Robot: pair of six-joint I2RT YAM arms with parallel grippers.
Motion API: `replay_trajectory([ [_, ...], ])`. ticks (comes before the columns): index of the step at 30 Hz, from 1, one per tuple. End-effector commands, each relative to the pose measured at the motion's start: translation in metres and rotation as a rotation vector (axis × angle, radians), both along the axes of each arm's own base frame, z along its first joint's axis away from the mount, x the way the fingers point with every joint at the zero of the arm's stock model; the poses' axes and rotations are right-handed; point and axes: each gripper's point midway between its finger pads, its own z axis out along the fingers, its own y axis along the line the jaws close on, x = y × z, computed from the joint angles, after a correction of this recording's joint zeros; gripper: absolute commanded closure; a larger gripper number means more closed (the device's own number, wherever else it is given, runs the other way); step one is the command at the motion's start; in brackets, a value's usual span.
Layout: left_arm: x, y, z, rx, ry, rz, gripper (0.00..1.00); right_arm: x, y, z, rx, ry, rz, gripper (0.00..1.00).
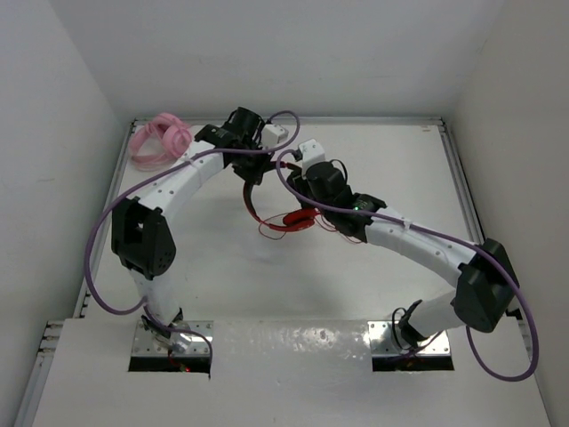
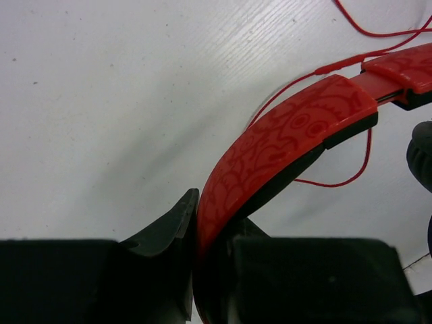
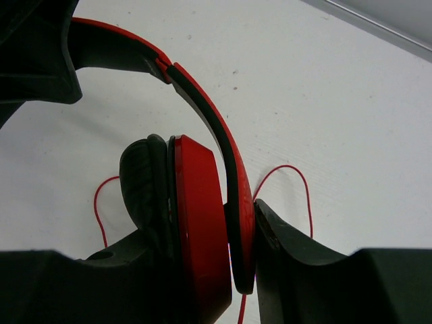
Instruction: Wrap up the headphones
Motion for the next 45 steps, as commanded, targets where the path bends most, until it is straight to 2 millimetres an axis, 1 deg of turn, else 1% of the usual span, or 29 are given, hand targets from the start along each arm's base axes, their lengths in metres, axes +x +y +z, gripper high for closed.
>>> replay_trajectory([
  [1, 0.016, 0.009, 0.05, -0.059, -0.111, 0.072, 1.0, 0.014, -0.01, 0.051, 0.035, -0.108, -0.083, 1.0],
  [4, 0.017, 0.004, 0.059, -0.084, -0.124, 0.051, 0.98, 0.015, -0.009, 0.051, 0.03, -0.097, -0.08, 1.0],
  [6, 0.014, 0.0, 0.059, -0.099, -0.114, 0.034, 0.75, 0.016, -0.007, 0.05, 0.036, -0.092, -0.082, 1.0],
  [7, 0.013, 0.0, 0.058, -0.102, -0.109, 0.031, 0.59, 0.016, -0.006, 0.049, 0.044, -0.09, -0.085, 1.0],
  [8, 0.011, 0.0, 0.056, -0.103, -0.1, 0.031, 0.53, 0.017, -0.006, 0.05, 0.049, -0.092, -0.091, 1.0],
  [10, 0.01, 0.002, 0.054, -0.092, -0.097, 0.036, 0.49, 0.019, -0.006, 0.051, 0.06, -0.094, -0.106, 1.0],
  [14, 0.015, 0.015, 0.052, -0.031, -0.122, 0.073, 0.51, 0.022, -0.005, 0.055, 0.075, -0.096, -0.12, 1.0],
  [17, 0.016, 0.015, 0.053, -0.028, -0.127, 0.071, 0.52, 0.022, -0.001, 0.057, 0.083, -0.096, -0.103, 1.0],
  [19, 0.016, 0.014, 0.051, -0.035, -0.125, 0.068, 0.61, 0.022, 0.004, 0.057, 0.087, -0.091, -0.086, 1.0],
  [21, 0.015, 0.012, 0.043, -0.038, -0.109, 0.061, 0.64, 0.021, 0.006, 0.058, 0.099, -0.089, -0.075, 1.0],
  [23, 0.014, 0.01, 0.037, -0.046, -0.099, 0.06, 0.83, 0.02, 0.01, 0.057, 0.108, -0.08, -0.053, 1.0],
  [24, 0.013, 0.01, 0.032, -0.044, -0.085, 0.059, 1.0, 0.019, 0.013, 0.059, 0.113, -0.075, -0.034, 1.0],
  [25, 0.013, 0.01, 0.03, -0.046, -0.08, 0.06, 1.0, 0.018, 0.016, 0.059, 0.108, -0.07, -0.001, 0.93],
  [26, 0.012, 0.011, 0.029, -0.052, -0.072, 0.074, 1.0, 0.016, 0.025, 0.062, 0.135, -0.048, 0.073, 0.37],
  [27, 0.016, 0.015, 0.029, -0.047, -0.076, 0.105, 1.0, 0.017, 0.025, 0.072, 0.154, -0.039, 0.112, 0.11],
  [28, 0.017, 0.017, 0.029, -0.047, -0.076, 0.11, 1.0, 0.014, 0.022, 0.071, 0.139, -0.031, 0.115, 0.01],
  [30, 0.023, 0.027, 0.032, -0.036, -0.088, 0.155, 1.0, 0.016, 0.013, 0.098, 0.163, -0.048, 0.142, 0.01],
  [31, 0.027, 0.034, 0.033, -0.04, -0.089, 0.176, 1.0, 0.015, 0.001, 0.124, 0.18, -0.1, 0.151, 0.01],
  [33, 0.033, 0.038, 0.043, -0.072, -0.101, 0.19, 1.0, 0.005, -0.004, 0.146, 0.212, -0.136, 0.218, 0.01],
  [34, 0.035, 0.041, 0.046, -0.109, -0.086, 0.199, 1.0, 0.002, -0.013, 0.153, 0.205, -0.159, 0.234, 0.01],
  [35, 0.039, 0.042, 0.056, -0.141, -0.1, 0.203, 1.0, -0.009, -0.021, 0.16, 0.207, -0.183, 0.257, 0.01],
  [36, 0.042, 0.045, 0.063, -0.192, -0.091, 0.214, 1.0, -0.02, -0.017, 0.157, 0.192, -0.184, 0.343, 0.07],
  [37, 0.044, 0.045, 0.07, -0.223, -0.093, 0.22, 1.0, -0.034, -0.021, 0.142, 0.176, -0.172, 0.38, 0.15],
  [39, 0.05, 0.051, 0.097, -0.308, -0.123, 0.238, 1.0, -0.039, -0.027, 0.121, 0.17, -0.157, 0.413, 0.4],
  [40, 0.051, 0.053, 0.106, -0.333, -0.137, 0.244, 1.0, -0.04, -0.028, 0.108, 0.172, -0.146, 0.421, 0.56],
  [41, 0.053, 0.059, 0.122, -0.358, -0.168, 0.261, 1.0, -0.038, -0.029, 0.081, 0.167, -0.138, 0.423, 0.53],
  [42, 0.053, 0.06, 0.129, -0.374, -0.175, 0.274, 1.0, -0.033, -0.032, 0.067, 0.159, -0.144, 0.394, 0.41],
  [43, 0.055, 0.062, 0.14, -0.399, -0.183, 0.313, 1.0, -0.033, -0.034, 0.038, 0.147, -0.119, 0.384, 0.21],
  [45, 0.056, 0.073, 0.149, -0.435, -0.183, 0.418, 1.0, -0.016, -0.025, 0.036, 0.209, -0.172, 0.358, 0.1],
])
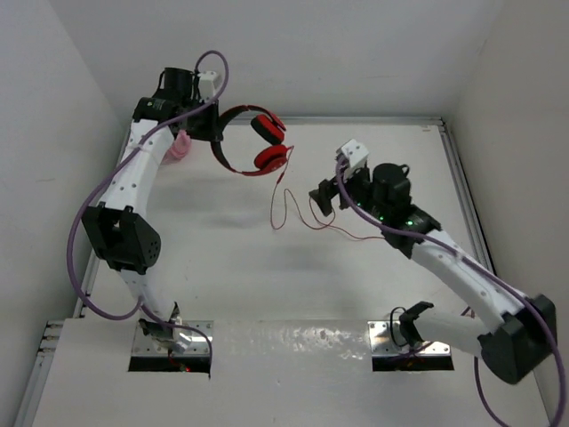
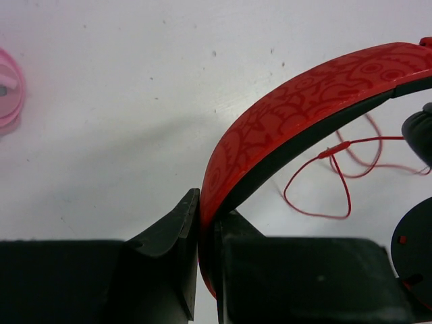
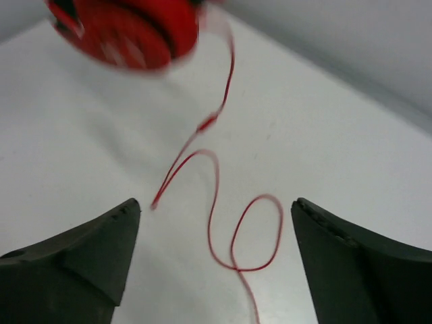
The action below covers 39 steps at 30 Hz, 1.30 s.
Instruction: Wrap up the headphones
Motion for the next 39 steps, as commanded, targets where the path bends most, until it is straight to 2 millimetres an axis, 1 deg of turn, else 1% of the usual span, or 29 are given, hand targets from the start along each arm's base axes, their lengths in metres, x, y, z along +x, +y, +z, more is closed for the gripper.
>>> replay_trajectory([
  [1, -0.005, -0.008, 0.064, -0.182, -0.094, 0.098, 1.0, 0.021, 0.017, -0.049, 0.035, 0.026, 0.023, 0.06],
  [2, -0.005, -0.004, 0.067, -0.19, -0.097, 0.13, 1.0, 0.029, 0.025, -0.034, 0.1, -0.027, 0.025, 0.06],
  [3, -0.004, 0.0, 0.068, -0.205, -0.09, 0.177, 1.0, 0.037, 0.032, -0.046, 0.147, 0.027, 0.013, 0.06],
  [5, 0.0, 0.003, 0.073, -0.229, -0.091, 0.205, 1.0, 0.051, 0.044, -0.03, 0.268, 0.017, 0.0, 0.08],
  [6, 0.001, 0.004, 0.077, -0.251, -0.09, 0.224, 1.0, 0.061, 0.051, -0.045, 0.277, 0.053, -0.006, 0.09],
  [8, 0.007, 0.006, 0.086, -0.273, -0.11, 0.24, 1.0, 0.073, 0.066, -0.036, 0.318, 0.047, 0.021, 0.1],
  [9, 0.009, 0.006, 0.091, -0.281, -0.119, 0.245, 1.0, 0.081, 0.074, -0.055, 0.303, 0.092, 0.021, 0.1],
  [10, 0.011, 0.006, 0.103, -0.289, -0.148, 0.244, 1.0, 0.091, 0.08, -0.049, 0.308, 0.084, 0.02, 0.1],
  [12, 0.016, 0.007, 0.109, -0.307, -0.159, 0.248, 1.0, 0.106, 0.08, -0.066, 0.282, 0.103, -0.034, 0.1],
  [13, 0.019, 0.008, 0.119, -0.317, -0.184, 0.251, 1.0, 0.116, 0.081, -0.084, 0.261, 0.129, -0.061, 0.09],
  [15, 0.025, 0.009, 0.124, -0.335, -0.192, 0.257, 1.0, 0.128, 0.076, -0.102, 0.209, 0.135, -0.114, 0.09],
  [16, 0.026, 0.009, 0.133, -0.347, -0.213, 0.256, 1.0, 0.134, 0.074, -0.124, 0.171, 0.163, -0.145, 0.09],
  [18, 0.031, 0.005, 0.136, -0.384, -0.21, 0.249, 1.0, 0.147, 0.064, -0.138, 0.141, 0.161, -0.227, 0.09],
  [19, 0.032, 0.002, 0.137, -0.403, -0.206, 0.242, 1.0, 0.153, 0.067, -0.139, 0.143, 0.151, -0.233, 0.11],
  [21, 0.037, 0.0, 0.135, -0.448, -0.187, 0.238, 1.0, 0.158, 0.08, -0.162, 0.13, 0.195, -0.187, 0.21],
  [22, 0.039, 0.001, 0.133, -0.454, -0.181, 0.243, 1.0, 0.165, 0.091, -0.155, 0.146, 0.194, -0.169, 0.43],
  [23, 0.043, 0.004, 0.13, -0.456, -0.174, 0.255, 1.0, 0.163, 0.095, -0.176, 0.129, 0.256, -0.169, 0.56],
  [25, 0.048, 0.01, 0.125, -0.457, -0.169, 0.288, 1.0, 0.153, 0.113, -0.178, 0.133, 0.292, -0.114, 0.79],
  [26, 0.052, 0.017, 0.122, -0.453, -0.165, 0.314, 1.0, 0.145, 0.117, -0.183, 0.132, 0.318, -0.114, 1.0],
  [27, 0.055, 0.02, 0.121, -0.45, -0.167, 0.339, 1.0, 0.132, 0.128, -0.175, 0.134, 0.319, -0.089, 1.0],
  [29, 0.06, 0.024, 0.115, -0.446, -0.159, 0.36, 1.0, 0.106, 0.133, -0.182, 0.064, 0.383, -0.062, 1.0],
  [31, 0.067, 0.03, 0.104, -0.432, -0.145, 0.402, 1.0, 0.078, 0.168, -0.149, 0.03, 0.383, 0.034, 1.0],
  [32, 0.072, 0.031, 0.092, -0.424, -0.123, 0.42, 1.0, 0.055, 0.17, -0.158, -0.068, 0.45, 0.075, 1.0],
  [33, 0.075, 0.033, 0.084, -0.418, -0.107, 0.44, 1.0, 0.037, 0.201, -0.132, -0.081, 0.438, 0.166, 1.0],
  [34, 0.078, 0.033, 0.075, -0.413, -0.091, 0.443, 1.0, 0.021, 0.212, -0.127, -0.121, 0.459, 0.221, 1.0],
  [35, 0.083, 0.032, 0.063, -0.409, -0.073, 0.447, 1.0, -0.009, 0.211, -0.138, -0.222, 0.544, 0.295, 1.0],
  [36, 0.085, 0.033, 0.056, -0.401, -0.065, 0.453, 1.0, -0.031, 0.225, -0.132, -0.255, 0.561, 0.354, 1.0],
  [38, 0.086, 0.028, 0.03, -0.383, -0.024, 0.449, 1.0, -0.056, 0.236, -0.12, -0.307, 0.64, 0.439, 1.0],
  [39, 0.083, 0.025, 0.01, -0.355, 0.009, 0.428, 1.0, -0.062, 0.252, -0.092, -0.279, 0.614, 0.484, 1.0],
])
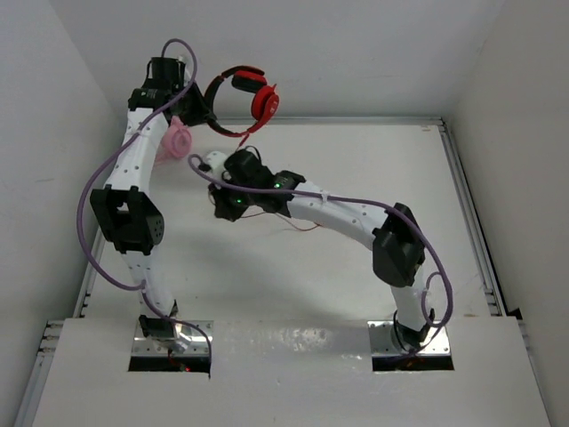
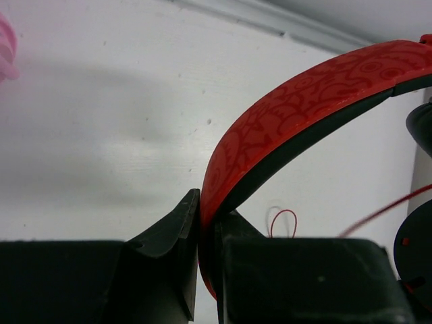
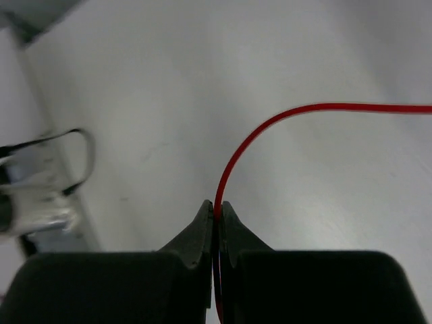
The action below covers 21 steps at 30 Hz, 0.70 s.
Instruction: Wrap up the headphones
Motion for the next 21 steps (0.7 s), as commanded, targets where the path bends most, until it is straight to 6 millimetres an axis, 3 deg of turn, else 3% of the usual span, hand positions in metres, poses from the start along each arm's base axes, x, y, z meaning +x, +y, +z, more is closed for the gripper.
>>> replay_trajectory([
  [1, 0.008, -0.016, -0.016, 0.001, -0.025, -0.042, 1.0, -0.059, -0.005, 0.021, -0.128, 0.166, 0.178, 1.0],
  [2, 0.005, -0.018, -0.026, 0.05, -0.024, -0.088, 1.0, -0.065, 0.0, 0.032, -0.11, 0.185, 0.205, 1.0],
  [3, -0.002, -0.02, -0.046, 0.075, 0.016, -0.115, 1.0, -0.06, 0.009, 0.063, -0.055, 0.149, 0.207, 1.0],
  [4, -0.008, -0.027, -0.056, 0.108, 0.025, -0.157, 1.0, -0.06, 0.008, 0.077, -0.042, 0.14, 0.202, 1.0],
  [6, -0.016, -0.019, -0.082, 0.255, 0.04, -0.244, 1.0, -0.051, -0.003, 0.106, -0.022, 0.097, 0.163, 1.0],
  [7, -0.021, -0.021, -0.09, 0.31, 0.05, -0.283, 1.0, -0.045, -0.012, 0.115, -0.018, 0.081, 0.131, 1.0],
  [8, -0.023, -0.013, -0.094, 0.407, 0.036, -0.343, 1.0, -0.032, -0.032, 0.143, 0.025, 0.052, 0.066, 1.0],
  [10, -0.036, -0.017, -0.109, 0.467, 0.056, -0.439, 1.0, -0.013, -0.059, 0.155, 0.049, 0.041, -0.023, 1.0],
  [11, -0.04, -0.018, -0.112, 0.51, 0.046, -0.507, 1.0, 0.004, -0.086, 0.173, 0.083, 0.021, -0.093, 1.0],
  [17, -0.081, -0.062, -0.103, 0.488, -0.019, -0.891, 1.0, 0.063, -0.181, 0.18, -0.033, -0.078, -0.315, 1.0],
  [21, -0.115, -0.071, -0.093, 0.446, -0.027, -1.084, 1.0, 0.094, -0.228, 0.176, -0.112, -0.128, -0.438, 1.0],
])
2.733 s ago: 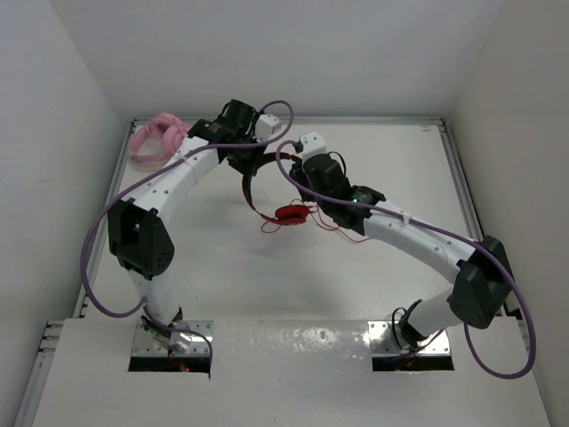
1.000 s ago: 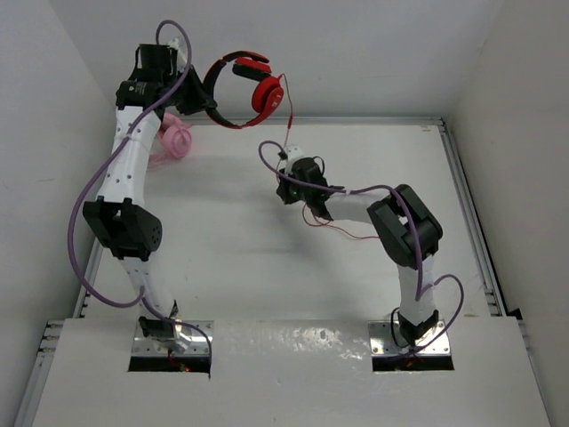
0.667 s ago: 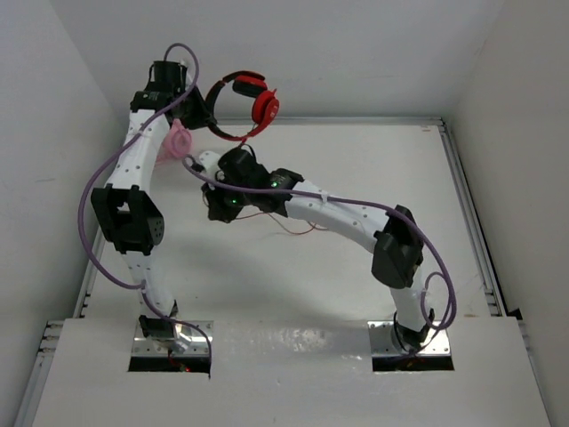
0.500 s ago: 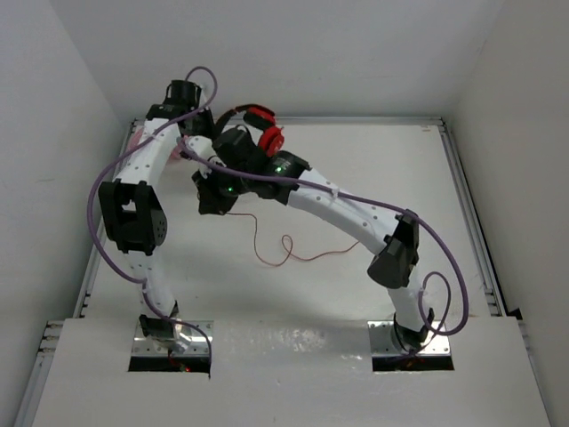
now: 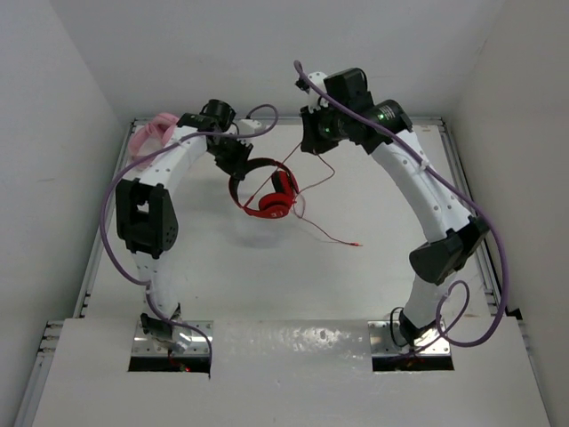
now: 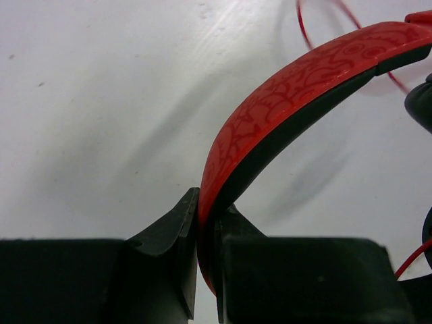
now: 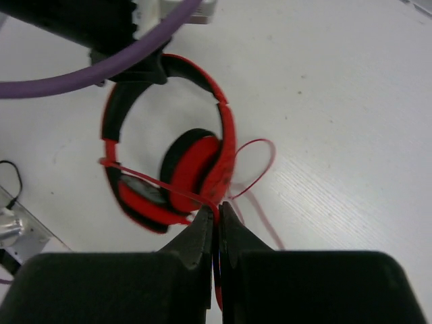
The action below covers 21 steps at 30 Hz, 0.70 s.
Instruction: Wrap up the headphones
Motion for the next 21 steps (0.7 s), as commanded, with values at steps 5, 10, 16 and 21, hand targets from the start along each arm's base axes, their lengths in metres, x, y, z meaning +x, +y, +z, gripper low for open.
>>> replay_trajectory([
  [5, -0.033, -0.014, 0.065, -0.087, -0.088, -0.287, 1.0, 0.067, -0.065, 0.022, -0.107, -0.222, -0.199, 1.0],
  [10, -0.036, -0.026, 0.094, -0.162, -0.106, -0.271, 1.0, 0.12, -0.066, 0.017, -0.053, -0.359, -0.258, 1.0],
  [16, -0.042, -0.037, 0.124, -0.24, -0.124, -0.279, 1.0, 0.161, -0.053, -0.016, 0.097, -0.294, -0.282, 1.0],
  [21, -0.042, -0.037, 0.125, -0.251, -0.114, -0.261, 1.0, 0.176, -0.024, -0.021, 0.253, -0.279, -0.238, 1.0],
])
